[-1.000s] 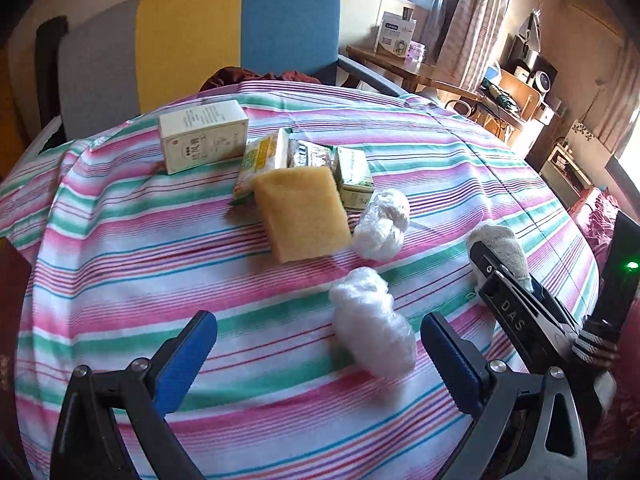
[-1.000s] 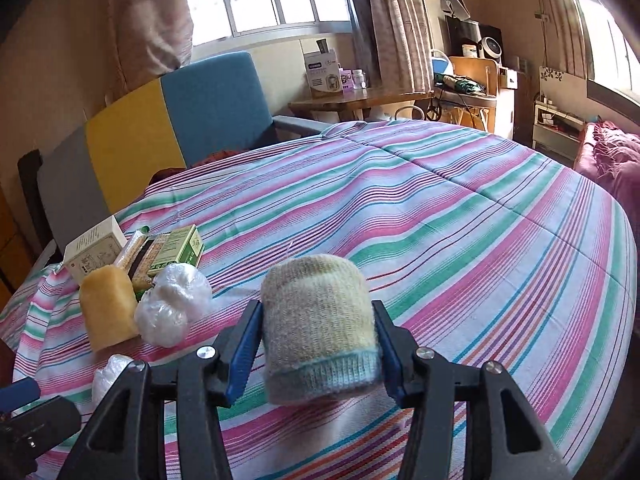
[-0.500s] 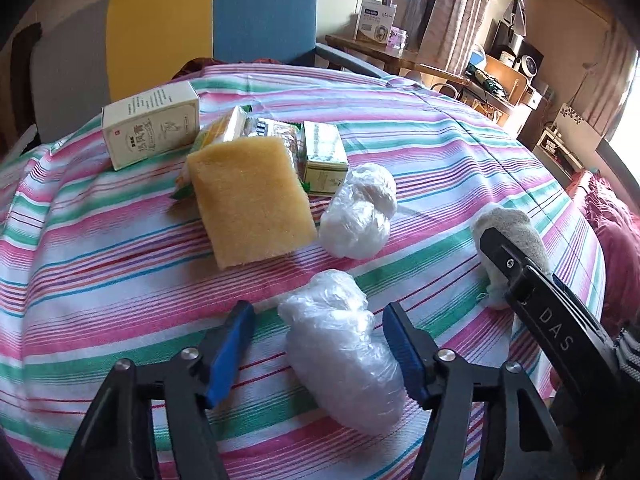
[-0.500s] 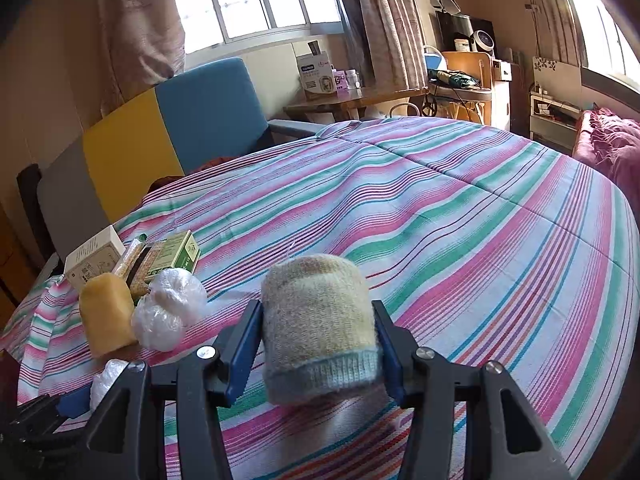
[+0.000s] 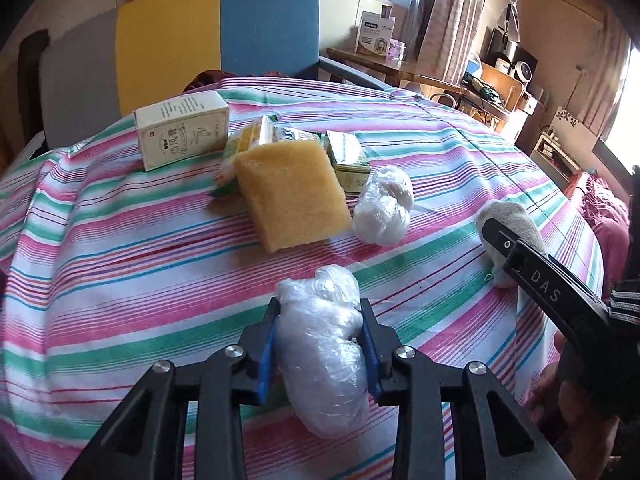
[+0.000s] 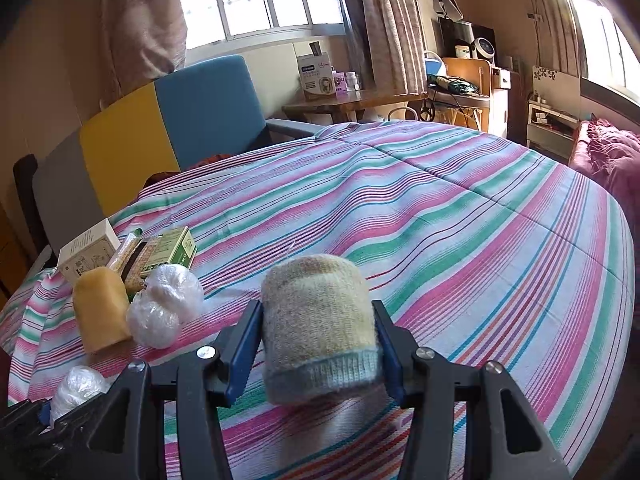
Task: Organize objects
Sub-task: 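Lift the sock roll with the right tool while grasping the white plastic bundle with the left tool, then carry the sock roll in the right tool and white bundle in the left tool over the gold tray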
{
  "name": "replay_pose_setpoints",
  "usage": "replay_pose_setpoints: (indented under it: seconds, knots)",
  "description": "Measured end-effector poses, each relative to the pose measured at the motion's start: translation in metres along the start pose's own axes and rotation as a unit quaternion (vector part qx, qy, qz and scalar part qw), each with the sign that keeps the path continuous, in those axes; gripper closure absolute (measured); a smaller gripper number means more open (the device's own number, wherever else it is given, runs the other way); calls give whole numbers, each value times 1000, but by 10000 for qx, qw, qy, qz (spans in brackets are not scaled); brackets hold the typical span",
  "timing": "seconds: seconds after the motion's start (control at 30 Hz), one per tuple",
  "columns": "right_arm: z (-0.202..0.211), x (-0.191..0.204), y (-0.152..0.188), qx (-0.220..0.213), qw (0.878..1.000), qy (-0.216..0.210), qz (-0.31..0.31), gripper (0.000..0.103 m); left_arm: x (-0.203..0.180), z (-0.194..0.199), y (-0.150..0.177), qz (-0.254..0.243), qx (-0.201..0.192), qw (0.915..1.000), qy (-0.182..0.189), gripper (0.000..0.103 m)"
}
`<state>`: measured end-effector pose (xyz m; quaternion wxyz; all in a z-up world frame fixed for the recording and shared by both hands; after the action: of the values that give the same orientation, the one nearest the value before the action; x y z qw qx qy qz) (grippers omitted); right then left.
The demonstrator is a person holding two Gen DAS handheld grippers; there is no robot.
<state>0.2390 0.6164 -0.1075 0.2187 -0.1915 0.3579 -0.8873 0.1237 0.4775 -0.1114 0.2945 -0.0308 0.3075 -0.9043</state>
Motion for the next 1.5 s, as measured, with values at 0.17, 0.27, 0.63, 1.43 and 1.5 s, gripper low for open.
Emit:
replay_pose_setpoints:
  seconds: [0.17,0.27,0.63,1.43,1.5]
  knots:
    - [2,4,0,-48,9998,122,115,50,10,27,10,-17,-206,9998,-18,67]
    - [4,5,0,-89,9998,128,155,50,12,40,20,-28,-241,9997,47,67]
    - [9,21,-3,-137,9979,217,591,50,55,100,42,143,-586,9982,48,67]
    - [89,81,32,336,9969,-519,494,50,155,178,68,887,-1046,9904,-187,67]
    - [98,87,36,326,9966,-567,501,50,168,183,70,970,-1088,9890,-260,67]
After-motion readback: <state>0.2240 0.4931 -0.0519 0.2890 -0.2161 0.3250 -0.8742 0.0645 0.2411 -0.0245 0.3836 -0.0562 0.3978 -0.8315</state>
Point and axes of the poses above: each gripper's, at about its wrist camera, not at the fingertips, and z roughly against the way its jaws point, x to its left, y to its underside, the point moved 3 cm from there along -z, roughly the way its jaws point, and after that the axes turned 5 degrees about x, right-handed, at the moved point
